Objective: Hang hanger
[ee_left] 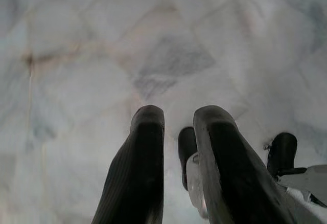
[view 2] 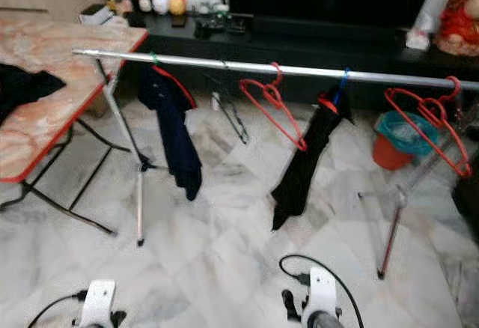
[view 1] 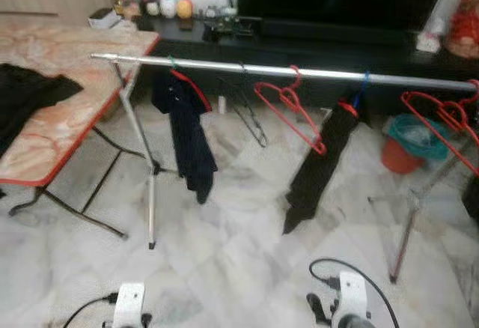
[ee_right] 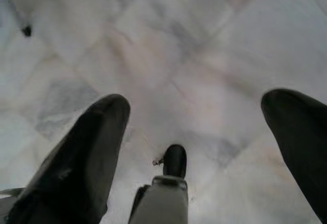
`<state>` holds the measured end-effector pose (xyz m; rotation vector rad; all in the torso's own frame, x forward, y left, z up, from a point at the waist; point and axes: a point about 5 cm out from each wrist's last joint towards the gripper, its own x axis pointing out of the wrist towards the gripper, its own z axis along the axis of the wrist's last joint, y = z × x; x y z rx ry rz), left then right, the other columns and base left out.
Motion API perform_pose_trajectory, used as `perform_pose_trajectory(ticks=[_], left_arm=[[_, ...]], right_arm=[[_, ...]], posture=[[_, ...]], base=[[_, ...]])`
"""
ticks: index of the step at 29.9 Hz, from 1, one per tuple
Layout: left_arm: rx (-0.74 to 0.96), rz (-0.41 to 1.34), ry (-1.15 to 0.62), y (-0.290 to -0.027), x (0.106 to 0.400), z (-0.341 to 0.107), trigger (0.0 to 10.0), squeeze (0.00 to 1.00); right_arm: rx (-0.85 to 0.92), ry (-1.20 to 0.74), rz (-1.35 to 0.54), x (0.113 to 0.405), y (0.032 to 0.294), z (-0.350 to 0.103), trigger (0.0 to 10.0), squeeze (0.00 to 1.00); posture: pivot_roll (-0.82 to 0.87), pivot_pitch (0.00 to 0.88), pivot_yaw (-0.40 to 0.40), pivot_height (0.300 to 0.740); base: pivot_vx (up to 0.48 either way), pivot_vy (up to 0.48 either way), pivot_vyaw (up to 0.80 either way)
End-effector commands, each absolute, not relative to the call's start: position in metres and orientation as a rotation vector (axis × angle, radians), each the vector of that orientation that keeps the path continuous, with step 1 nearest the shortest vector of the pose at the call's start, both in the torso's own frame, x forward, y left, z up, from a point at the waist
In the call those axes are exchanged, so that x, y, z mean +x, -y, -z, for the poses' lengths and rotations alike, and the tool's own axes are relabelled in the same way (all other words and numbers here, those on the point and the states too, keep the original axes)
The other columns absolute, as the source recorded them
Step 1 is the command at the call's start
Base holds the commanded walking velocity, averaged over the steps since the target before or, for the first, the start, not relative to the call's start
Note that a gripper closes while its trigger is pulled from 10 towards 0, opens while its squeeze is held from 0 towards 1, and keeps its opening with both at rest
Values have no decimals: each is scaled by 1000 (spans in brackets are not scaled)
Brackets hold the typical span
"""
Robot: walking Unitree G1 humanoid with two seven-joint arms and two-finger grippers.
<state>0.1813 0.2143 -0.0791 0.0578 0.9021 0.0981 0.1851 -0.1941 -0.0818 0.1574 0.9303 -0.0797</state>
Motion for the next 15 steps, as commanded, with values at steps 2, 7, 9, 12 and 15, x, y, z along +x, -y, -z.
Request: perform_pose_trajectory(ticks=[2, 7, 9, 12, 15], left_arm=[[59, -109, -920, -217, 177, 81, 10000, 0], [59, -107, -916, -217, 178, 80, 10000, 0], [58, -106, -915, -217, 178, 80, 10000, 0], [59, -105, -913, -217, 179, 80, 10000, 0], [59, -104, -912, -217, 179, 80, 10000, 0]], right_arm=[[176, -916, 84, 190, 190, 80, 10000, 0], [175, -916, 78, 190, 188, 80, 10000, 0], [175, -914, 77, 190, 187, 80, 10000, 0], [177, -913, 79, 191, 187, 80, 10000, 0], [177, -913, 80, 191, 187, 80, 10000, 0]], posture=[[53, 0, -34, 740], [54, 0, -33, 740], [54, 0, -33, 740], [54, 0, -33, 740], [54, 0, -35, 740]], base=[[281, 0, 0], [285, 0, 0], [291, 0, 0], [290, 0, 0], [298, 0, 0]])
